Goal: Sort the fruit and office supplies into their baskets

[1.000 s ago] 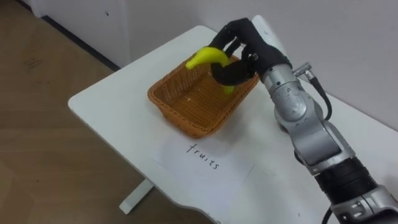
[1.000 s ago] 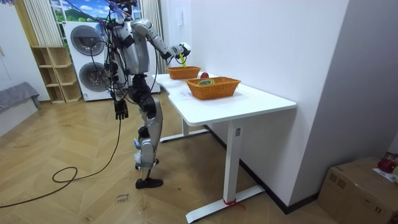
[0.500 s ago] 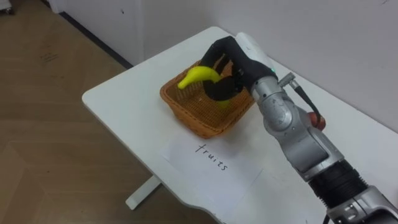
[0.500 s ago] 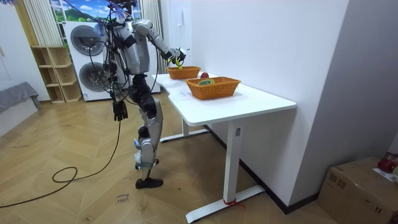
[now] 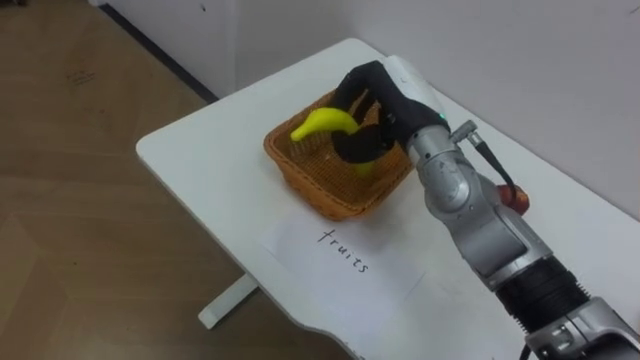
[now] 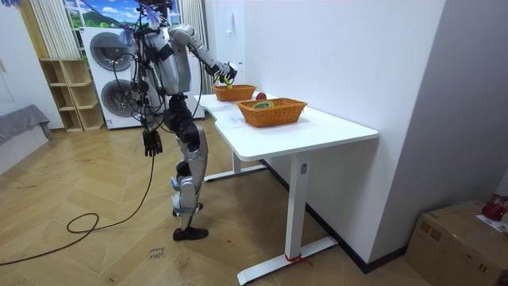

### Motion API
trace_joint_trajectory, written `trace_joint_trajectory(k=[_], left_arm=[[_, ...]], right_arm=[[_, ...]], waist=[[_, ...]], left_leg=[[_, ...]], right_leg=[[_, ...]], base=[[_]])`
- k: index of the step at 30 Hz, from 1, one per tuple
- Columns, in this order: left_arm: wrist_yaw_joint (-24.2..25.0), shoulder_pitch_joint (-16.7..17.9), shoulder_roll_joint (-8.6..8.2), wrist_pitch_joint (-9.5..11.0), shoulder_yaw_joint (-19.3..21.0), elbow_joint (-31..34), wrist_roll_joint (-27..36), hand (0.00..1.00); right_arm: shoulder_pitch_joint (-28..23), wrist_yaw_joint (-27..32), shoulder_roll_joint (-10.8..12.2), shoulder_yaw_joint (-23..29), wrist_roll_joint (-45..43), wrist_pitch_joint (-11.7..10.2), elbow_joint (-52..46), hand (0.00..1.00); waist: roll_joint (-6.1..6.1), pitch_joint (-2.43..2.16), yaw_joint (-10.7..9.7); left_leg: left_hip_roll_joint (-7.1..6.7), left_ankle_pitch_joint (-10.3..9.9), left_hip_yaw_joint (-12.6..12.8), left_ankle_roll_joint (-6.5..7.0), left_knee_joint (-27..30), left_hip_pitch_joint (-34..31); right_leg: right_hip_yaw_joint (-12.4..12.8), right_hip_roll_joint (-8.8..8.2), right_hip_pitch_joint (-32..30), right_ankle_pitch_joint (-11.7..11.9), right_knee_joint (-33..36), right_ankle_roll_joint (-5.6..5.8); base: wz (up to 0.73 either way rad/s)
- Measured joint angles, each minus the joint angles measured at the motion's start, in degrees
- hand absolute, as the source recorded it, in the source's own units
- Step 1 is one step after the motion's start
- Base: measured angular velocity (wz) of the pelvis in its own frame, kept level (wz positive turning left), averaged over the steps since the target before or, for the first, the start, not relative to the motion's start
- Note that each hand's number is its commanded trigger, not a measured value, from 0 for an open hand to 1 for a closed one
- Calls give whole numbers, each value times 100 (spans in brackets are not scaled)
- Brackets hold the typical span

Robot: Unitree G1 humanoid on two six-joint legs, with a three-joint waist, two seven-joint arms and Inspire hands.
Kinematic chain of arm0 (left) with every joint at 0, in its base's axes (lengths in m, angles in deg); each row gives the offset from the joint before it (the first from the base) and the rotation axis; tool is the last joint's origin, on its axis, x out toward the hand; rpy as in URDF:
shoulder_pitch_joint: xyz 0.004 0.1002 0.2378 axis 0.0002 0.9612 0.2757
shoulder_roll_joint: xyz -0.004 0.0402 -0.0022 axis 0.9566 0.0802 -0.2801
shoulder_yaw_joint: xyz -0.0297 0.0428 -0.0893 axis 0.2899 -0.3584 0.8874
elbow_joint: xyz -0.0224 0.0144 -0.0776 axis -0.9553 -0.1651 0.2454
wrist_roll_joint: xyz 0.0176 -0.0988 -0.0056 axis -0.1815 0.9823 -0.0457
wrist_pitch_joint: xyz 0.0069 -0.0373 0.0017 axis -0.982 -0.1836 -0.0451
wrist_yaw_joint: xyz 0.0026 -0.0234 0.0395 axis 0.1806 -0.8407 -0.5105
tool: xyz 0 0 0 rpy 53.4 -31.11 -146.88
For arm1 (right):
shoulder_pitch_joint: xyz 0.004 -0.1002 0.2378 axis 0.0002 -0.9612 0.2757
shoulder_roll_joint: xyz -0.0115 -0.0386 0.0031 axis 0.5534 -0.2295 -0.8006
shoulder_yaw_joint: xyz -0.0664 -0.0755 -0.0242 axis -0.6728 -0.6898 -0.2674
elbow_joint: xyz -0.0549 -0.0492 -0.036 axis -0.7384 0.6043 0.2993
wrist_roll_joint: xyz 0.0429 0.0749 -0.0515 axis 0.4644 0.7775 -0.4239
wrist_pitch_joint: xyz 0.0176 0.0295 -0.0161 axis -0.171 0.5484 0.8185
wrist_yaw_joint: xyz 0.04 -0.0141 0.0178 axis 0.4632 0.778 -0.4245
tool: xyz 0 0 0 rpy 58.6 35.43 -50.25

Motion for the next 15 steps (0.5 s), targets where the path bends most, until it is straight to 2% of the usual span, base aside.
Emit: trace_joint_trajectory(k=[3,4,5,6,7,8,15], left_arm=[[1,1,42,-4,8,20,2,0],[2,2,51,-8,9,28,1,0],[8,2,69,-24,9,45,0,0],[14,-3,80,-34,12,54,1,0],[16,-4,84,-36,16,60,0,0],[21,-1,93,-44,20,72,2,0],[20,5,124,-79,17,92,-1,0]], right_arm=[[1,22,0,0,2,1,14,100],[1,22,0,0,2,4,14,85],[1,23,0,-1,1,12,14,57],[1,30,-1,0,-1,24,14,44],[1,39,0,-1,-1,28,14,15],[1,43,0,-10,-1,30,14,0],[3,30,-6,-175,-6,25,455,0]], waist=[[-44,11,36],[-59,12,37],[-85,13,45],[-103,11,45],[-110,13,49],[-122,13,53],[-146,10,58]], left_leg=[[1,0,1,-1,6,-15],[1,0,1,-2,11,-28],[1,0,0,-3,28,-77],[-1,-3,-5,-4,68,-114],[-2,-5,-5,-3,77,-121],[-3,-6,-3,-2,85,-137],[-7,-6,-8,-1,105,-131]], right_leg=[[-1,2,-43,0,-2,0],[-4,2,-40,0,-1,0],[-35,3,-45,1,-1,0],[-64,3,-58,1,1,0],[-66,3,-62,2,1,1],[-71,1,-68,5,1,4],[-14,5,-40,5,-3,6]], base=[[0],[0],[7],[7],[6],[0],[0]])
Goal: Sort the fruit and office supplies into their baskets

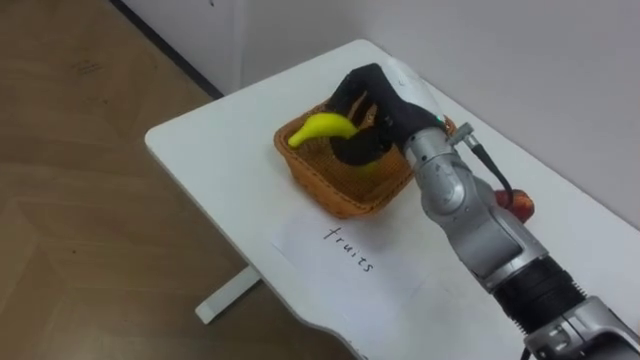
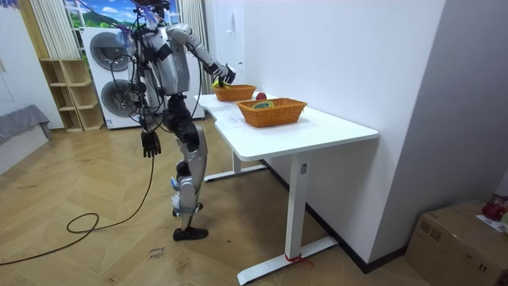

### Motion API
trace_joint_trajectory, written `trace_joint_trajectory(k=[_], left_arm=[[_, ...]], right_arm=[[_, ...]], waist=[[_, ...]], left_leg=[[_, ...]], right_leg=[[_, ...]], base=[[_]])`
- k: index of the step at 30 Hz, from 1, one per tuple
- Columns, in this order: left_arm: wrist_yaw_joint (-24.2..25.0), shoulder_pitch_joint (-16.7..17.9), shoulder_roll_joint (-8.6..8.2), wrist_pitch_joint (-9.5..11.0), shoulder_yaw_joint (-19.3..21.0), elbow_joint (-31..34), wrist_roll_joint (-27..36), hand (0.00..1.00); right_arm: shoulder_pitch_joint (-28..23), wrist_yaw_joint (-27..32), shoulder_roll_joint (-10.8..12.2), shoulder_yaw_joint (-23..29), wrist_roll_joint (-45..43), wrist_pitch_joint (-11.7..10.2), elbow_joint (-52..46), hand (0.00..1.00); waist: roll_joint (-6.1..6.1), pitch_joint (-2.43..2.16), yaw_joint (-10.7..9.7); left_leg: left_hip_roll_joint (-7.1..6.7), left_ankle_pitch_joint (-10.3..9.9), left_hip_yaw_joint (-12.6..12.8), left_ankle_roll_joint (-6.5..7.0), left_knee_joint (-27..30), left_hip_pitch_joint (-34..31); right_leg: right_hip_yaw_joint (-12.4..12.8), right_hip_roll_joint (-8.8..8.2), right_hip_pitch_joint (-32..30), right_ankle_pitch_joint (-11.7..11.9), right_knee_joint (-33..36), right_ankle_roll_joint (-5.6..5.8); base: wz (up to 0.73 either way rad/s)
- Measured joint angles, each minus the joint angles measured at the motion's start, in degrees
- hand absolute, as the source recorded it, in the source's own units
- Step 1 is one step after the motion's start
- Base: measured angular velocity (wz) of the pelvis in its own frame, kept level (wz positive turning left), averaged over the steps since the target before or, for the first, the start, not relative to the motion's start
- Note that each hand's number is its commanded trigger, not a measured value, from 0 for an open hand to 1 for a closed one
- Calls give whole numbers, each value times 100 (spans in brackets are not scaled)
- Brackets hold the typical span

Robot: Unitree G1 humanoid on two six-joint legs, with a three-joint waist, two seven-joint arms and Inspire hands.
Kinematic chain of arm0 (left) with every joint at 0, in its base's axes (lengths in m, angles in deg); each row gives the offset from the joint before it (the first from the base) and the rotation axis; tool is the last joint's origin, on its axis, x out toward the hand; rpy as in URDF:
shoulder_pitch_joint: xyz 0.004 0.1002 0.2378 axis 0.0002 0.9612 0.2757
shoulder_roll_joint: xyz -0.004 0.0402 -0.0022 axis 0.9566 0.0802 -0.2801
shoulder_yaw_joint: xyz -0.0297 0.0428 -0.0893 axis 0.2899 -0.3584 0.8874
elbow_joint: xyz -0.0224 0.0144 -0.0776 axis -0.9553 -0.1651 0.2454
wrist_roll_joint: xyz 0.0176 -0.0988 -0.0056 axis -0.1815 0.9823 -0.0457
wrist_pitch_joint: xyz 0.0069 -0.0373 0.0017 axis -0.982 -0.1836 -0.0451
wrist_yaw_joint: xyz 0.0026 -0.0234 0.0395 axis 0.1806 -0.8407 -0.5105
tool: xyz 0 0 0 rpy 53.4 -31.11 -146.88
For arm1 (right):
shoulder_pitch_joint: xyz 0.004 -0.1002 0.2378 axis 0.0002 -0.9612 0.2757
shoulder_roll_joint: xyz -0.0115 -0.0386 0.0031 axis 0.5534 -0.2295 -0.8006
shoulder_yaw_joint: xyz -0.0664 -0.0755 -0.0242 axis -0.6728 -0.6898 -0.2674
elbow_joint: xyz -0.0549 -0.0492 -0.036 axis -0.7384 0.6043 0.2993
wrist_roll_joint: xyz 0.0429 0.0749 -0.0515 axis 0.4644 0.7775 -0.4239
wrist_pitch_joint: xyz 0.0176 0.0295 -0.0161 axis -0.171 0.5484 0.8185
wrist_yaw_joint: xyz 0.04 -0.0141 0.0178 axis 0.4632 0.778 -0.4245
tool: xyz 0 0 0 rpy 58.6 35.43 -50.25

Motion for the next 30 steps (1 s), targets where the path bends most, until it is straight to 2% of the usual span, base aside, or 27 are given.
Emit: trace_joint_trajectory(k=[14,30], left_arm=[[-5,13,4,-3,2,-41,1,0],[-6,-7,28,9,45,-87,2,0]], right_arm=[[0,-173,-27,0,2,-11,212,0],[0,-404,-56,1,18,-14,232,0]], waist=[[27,19,-13],[6,4,-39]], left_leg=[[0,1,14,-1,-14,10],[4,2,26,0,-20,42]], right_leg=[[57,4,-11,0,-12,-1],[76,4,11,0,-14,-1]], base=[[-1],[0]])
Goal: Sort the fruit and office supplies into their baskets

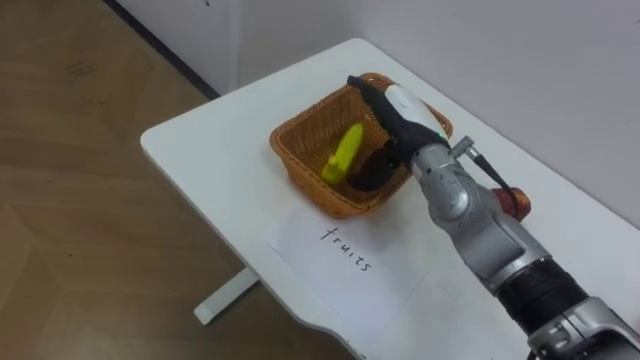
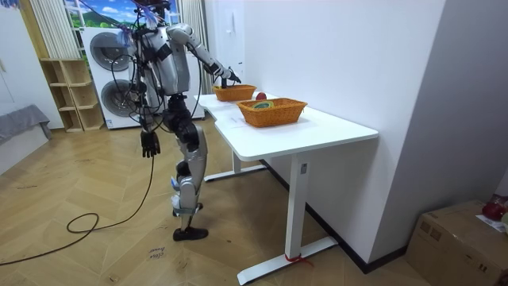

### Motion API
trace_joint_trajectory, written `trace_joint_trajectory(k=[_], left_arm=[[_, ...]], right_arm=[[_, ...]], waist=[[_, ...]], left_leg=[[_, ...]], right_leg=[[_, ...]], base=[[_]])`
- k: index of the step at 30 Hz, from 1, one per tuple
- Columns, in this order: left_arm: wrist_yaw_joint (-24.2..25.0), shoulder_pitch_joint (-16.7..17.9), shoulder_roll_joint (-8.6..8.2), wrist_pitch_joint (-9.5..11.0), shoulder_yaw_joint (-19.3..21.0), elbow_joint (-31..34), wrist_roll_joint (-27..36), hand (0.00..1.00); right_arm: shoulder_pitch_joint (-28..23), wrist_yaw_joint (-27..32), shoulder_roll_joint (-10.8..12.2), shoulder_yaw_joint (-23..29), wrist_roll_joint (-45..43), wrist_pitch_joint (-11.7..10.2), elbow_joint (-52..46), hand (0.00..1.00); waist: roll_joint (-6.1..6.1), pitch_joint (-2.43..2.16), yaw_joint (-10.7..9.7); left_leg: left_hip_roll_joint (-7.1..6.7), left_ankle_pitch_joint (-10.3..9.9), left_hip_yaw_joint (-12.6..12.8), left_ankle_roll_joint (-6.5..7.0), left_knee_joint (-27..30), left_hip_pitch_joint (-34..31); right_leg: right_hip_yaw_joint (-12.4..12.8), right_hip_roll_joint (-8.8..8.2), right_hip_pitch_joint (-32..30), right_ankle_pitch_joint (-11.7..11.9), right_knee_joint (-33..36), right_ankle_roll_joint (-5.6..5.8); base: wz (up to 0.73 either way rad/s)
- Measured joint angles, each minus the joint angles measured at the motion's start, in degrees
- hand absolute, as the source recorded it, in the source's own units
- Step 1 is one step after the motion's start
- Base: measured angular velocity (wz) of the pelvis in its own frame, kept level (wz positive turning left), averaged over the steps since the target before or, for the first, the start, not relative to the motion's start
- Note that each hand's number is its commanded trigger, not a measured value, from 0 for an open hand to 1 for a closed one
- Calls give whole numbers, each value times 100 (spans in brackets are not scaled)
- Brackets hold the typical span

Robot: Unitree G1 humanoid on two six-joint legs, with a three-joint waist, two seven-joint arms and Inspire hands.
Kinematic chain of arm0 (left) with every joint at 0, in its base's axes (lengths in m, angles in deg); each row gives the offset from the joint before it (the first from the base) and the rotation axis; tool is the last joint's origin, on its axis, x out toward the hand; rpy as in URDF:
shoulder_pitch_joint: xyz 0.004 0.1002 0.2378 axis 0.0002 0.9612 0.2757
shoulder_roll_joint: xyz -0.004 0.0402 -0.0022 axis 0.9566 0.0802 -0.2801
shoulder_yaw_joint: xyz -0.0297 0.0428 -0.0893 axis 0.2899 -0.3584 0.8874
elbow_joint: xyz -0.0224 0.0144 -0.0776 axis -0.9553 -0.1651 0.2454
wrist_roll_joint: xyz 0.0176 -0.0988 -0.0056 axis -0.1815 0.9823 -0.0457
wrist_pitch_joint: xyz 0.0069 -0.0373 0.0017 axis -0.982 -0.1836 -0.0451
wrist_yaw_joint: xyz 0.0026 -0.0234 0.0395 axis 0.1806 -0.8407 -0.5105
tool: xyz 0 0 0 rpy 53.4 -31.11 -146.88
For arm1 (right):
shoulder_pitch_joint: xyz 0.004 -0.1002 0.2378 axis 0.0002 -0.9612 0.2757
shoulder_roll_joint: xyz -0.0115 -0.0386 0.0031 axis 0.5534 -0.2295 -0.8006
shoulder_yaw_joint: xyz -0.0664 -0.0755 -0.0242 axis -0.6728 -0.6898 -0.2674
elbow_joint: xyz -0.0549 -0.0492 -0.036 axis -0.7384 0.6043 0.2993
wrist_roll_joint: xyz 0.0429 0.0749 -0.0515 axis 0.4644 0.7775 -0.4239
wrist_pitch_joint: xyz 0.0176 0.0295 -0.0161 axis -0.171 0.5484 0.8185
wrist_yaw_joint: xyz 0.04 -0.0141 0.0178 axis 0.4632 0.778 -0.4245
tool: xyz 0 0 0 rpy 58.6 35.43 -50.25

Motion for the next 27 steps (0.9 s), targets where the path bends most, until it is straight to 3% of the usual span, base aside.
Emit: trace_joint_trajectory(k=[7,20,27], left_arm=[[-6,1,0,0,0,0,-1,0],[-53,21,3,-15,0,15,-2,0],[-46,26,-1,-9,5,0,-2,0]], right_arm=[[0,0,-8,0,5,-1,0,0],[1,0,-82,50,42,-1,-51,0],[1,24,-137,560,228,-16,-155,0]], waist=[[1,1,-33],[-8,-7,-311],[1,-10,-397]], left_leg=[[-3,0,-8,0,17,-9],[-3,1,-6,0,17,0],[-4,1,-2,0,21,11]], right_leg=[[-24,-1,4,0,7,0],[-25,-3,12,0,10,0],[-16,-4,31,0,10,0]], base=[[0],[1],[0]])
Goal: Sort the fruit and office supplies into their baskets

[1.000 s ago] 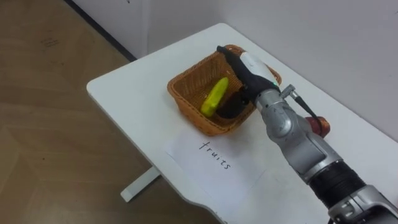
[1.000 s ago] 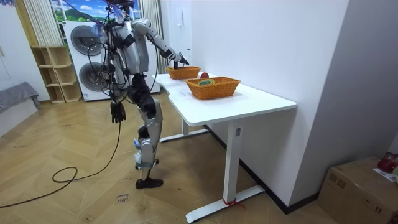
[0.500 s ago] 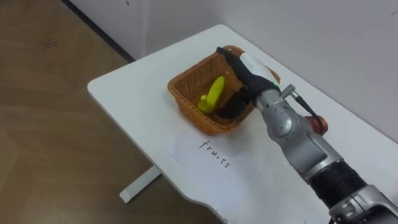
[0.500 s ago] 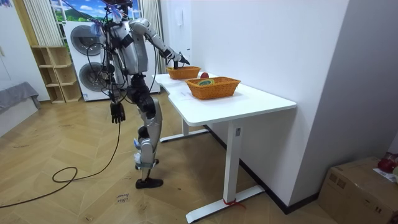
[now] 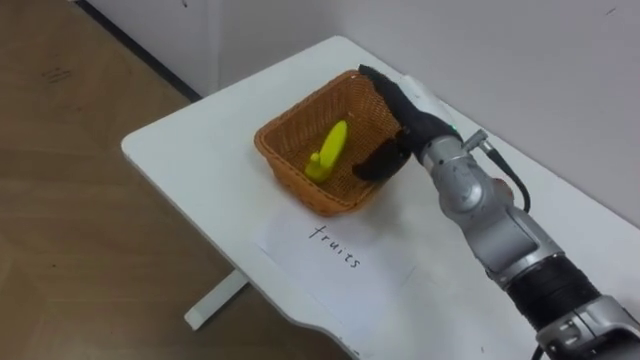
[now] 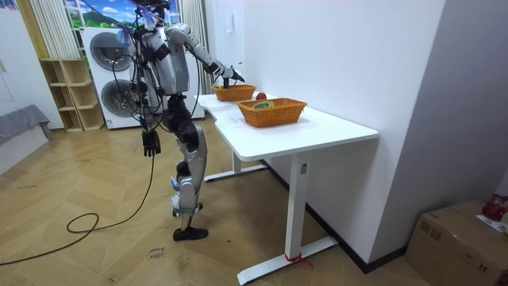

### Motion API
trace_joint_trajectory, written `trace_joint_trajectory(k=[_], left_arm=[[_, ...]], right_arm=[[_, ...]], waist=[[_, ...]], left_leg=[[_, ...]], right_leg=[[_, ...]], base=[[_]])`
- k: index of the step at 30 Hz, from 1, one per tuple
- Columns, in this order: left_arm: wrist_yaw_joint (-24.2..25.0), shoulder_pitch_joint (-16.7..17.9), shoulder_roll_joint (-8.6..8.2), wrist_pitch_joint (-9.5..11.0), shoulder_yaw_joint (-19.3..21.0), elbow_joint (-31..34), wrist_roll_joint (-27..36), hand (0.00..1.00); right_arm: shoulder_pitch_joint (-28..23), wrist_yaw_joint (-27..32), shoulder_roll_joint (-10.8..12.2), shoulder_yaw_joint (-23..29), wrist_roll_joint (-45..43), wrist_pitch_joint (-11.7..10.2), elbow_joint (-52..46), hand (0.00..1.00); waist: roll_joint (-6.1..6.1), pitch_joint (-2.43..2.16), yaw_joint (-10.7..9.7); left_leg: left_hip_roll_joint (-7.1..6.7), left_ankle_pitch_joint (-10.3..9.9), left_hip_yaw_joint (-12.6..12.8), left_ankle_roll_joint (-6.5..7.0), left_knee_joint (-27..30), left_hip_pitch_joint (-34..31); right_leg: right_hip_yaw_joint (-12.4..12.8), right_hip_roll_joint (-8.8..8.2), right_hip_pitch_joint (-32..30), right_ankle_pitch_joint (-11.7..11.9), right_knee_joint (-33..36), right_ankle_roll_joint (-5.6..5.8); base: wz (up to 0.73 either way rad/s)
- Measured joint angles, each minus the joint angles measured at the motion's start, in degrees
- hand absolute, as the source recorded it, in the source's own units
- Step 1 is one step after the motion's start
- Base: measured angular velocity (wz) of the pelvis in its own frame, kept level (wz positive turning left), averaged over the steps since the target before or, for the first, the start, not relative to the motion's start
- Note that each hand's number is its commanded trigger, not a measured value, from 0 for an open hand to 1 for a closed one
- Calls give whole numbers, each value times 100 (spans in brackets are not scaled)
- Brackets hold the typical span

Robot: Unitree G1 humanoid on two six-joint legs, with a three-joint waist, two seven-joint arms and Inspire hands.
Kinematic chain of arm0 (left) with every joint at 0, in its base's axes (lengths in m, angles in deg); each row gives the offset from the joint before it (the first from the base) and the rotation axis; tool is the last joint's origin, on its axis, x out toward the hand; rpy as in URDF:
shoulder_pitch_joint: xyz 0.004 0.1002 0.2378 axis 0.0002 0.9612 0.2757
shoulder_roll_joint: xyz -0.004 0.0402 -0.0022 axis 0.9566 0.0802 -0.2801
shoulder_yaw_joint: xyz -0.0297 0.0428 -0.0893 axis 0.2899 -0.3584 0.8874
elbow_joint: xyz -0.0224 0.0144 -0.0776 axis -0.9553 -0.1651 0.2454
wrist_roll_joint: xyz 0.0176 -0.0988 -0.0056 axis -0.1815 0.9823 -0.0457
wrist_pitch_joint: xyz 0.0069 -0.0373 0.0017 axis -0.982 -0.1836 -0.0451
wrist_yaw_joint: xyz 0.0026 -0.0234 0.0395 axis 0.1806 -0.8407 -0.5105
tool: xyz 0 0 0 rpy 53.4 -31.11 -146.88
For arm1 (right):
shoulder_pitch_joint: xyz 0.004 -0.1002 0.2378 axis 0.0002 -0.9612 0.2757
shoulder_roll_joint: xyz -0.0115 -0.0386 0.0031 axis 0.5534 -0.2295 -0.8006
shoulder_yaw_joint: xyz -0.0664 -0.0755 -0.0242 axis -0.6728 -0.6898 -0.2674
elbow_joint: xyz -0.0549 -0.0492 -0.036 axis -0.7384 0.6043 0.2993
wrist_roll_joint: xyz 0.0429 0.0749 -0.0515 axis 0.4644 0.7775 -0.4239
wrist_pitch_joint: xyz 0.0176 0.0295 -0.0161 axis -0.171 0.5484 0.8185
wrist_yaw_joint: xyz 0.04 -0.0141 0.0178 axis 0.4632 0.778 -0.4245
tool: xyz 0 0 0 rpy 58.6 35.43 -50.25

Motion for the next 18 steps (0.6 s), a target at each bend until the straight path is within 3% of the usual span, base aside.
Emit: trace_joint_trajectory(k=[5,11,16,18], left_arm=[[16,0,-18,11,61,26,-4,0],[14,-12,-32,9,67,121,-96,0],[5,-49,-53,12,66,116,-126,0],[2,-33,-68,12,58,116,-123,0]], right_arm=[[-1,4,-57,132,-9,-40,-85,0],[-1,28,-132,132,-67,-59,-166,0],[-1,28,-334,132,-8,-60,-166,0],[-1,28,-361,140,-2,-67,-164,0]], waist=[[53,-20,-80],[222,-79,-211],[269,-69,-258],[282,-66,-363]], left_leg=[[1,0,6,0,9,3],[4,0,38,2,-19,99],[24,4,143,7,-84,205],[21,9,178,17,-120,273]], right_leg=[[22,-3,0,0,7,0],[126,-4,50,0,4,0],[211,-10,65,0,10,0],[238,-22,101,0,11,0]], base=[[0],[-3],[-13],[-8]])
